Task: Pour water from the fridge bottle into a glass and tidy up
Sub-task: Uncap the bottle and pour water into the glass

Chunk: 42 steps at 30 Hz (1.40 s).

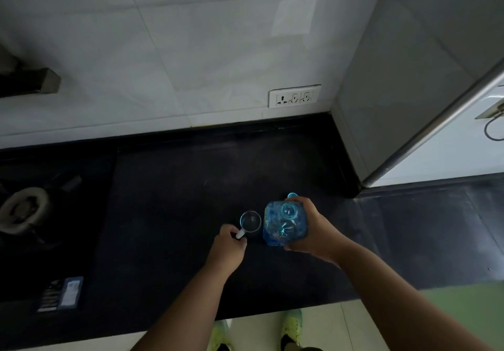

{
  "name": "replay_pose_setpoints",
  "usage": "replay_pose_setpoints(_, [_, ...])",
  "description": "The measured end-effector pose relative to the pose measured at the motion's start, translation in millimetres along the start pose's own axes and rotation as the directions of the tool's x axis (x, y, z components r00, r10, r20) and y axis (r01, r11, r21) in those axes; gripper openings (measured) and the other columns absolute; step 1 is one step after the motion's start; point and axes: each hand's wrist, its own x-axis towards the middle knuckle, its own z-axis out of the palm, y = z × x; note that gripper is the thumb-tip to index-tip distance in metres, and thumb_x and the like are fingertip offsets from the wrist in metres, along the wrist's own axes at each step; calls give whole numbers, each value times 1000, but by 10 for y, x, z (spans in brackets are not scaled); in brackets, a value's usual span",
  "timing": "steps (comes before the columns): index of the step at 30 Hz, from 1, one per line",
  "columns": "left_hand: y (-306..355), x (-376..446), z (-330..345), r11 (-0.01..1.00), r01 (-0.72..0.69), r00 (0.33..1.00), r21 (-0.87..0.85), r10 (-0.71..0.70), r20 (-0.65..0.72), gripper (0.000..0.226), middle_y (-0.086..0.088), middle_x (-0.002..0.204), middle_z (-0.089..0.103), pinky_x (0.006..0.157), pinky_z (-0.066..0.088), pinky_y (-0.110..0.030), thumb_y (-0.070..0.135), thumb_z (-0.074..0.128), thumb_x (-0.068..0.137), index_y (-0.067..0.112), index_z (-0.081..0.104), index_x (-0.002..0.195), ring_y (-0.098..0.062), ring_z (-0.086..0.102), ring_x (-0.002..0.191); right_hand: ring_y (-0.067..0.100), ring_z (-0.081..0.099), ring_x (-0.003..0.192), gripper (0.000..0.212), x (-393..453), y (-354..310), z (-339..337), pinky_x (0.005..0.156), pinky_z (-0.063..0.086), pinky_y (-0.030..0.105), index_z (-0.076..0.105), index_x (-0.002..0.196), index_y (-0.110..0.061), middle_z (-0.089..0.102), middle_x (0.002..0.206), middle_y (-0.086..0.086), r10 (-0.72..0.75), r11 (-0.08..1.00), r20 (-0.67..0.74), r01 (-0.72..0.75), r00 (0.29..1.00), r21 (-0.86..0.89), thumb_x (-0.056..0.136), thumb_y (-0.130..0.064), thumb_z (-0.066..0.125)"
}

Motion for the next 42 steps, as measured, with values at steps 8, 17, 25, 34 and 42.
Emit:
replay_pose_setpoints(8, [-20,51,147,937,121,991,-327,-97,90,19,-4,110,68,76,58,-28,31,47,109,21,62,115,-16,70,98,-8,64,105,88,-40,38,266,74,56,12,41,128,-40,61,121,-13,55,994,-177,-36,983,107,66,-7,95])
replay_pose_setpoints(17, [-18,-207,-108,880,20,1000,-474,-25,-3,23,-7,104,72,77,57,-30,34,50,108,19,68,106,-19,72,95,2,68,103,84,-121,9,414,81,57,20,43,121,-43,65,116,-13,125,984,-266,-86,956,154,63,-15,97])
replay_pose_setpoints(25, [657,-980,-881,886,-301,951,-354,251,-181,32,2,79,64,70,53,-31,40,51,106,16,66,90,-10,61,67,10,61,111,80,-361,-480,256,95,58,45,48,116,-44,54,123,-10,29,991,-518,42,855,125,51,-48,96])
replay_pose_setpoints(34, [1411,-2003,-1651,751,-634,752,-185,542,-376,44,10,58,51,65,42,-39,49,54,101,17,53,72,-13,48,59,9,64,104,72,-934,-1808,-530,86,55,33,43,115,-47,64,114,-15,-334,940,-511,244,792,-238,61,-52,91])
replay_pose_setpoints(42, [1461,-2595,-2131,656,-738,654,-158,637,-409,44,6,61,45,63,36,-38,45,55,101,9,49,76,-12,39,57,8,46,106,82,-1579,-2661,-575,83,42,31,39,132,-39,48,109,-17,-516,808,-544,166,662,-565,67,-55,86])
